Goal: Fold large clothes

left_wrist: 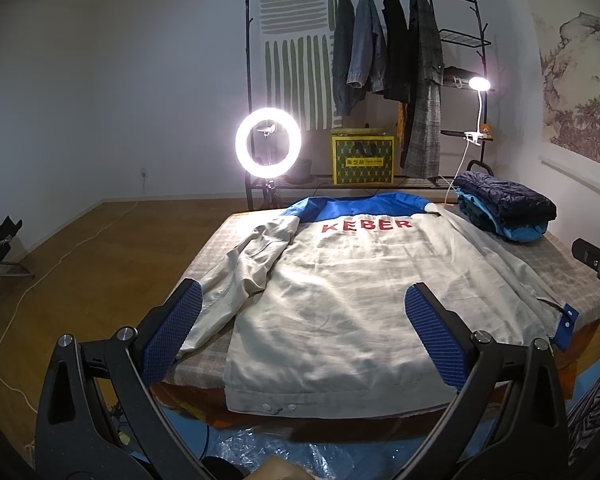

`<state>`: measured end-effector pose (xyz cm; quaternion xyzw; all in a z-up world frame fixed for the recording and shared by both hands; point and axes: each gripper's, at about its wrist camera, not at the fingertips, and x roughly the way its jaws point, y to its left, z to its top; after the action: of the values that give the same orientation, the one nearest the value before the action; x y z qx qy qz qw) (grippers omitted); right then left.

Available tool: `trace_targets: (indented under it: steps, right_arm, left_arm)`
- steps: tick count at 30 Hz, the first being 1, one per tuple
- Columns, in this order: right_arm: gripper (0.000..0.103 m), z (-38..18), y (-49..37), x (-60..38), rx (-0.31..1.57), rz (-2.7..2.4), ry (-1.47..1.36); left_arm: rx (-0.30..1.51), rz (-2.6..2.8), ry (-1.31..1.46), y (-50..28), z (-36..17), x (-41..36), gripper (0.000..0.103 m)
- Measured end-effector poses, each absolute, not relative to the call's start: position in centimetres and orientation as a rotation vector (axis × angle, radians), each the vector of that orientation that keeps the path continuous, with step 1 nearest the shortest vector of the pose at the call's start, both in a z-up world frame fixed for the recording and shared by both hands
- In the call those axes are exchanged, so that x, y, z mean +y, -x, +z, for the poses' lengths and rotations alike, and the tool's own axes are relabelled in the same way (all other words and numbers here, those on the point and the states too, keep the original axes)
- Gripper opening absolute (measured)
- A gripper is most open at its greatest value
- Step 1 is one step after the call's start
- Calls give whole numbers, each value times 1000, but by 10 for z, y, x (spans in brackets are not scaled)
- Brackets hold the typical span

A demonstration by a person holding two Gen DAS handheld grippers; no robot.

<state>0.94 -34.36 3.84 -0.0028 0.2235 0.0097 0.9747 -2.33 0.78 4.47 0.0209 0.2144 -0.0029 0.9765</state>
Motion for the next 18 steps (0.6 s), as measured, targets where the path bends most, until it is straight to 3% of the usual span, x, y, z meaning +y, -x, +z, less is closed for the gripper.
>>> trace_targets:
  steps: [8,18]
  right_arm:
    - [103,43,-51,-314,459,62,29]
    - [103,44,-105,-284,476,118,17]
  left_arm:
    - [479,59,-7,-30,27,57,96]
    - [643,152,74,-110,-15,146,96]
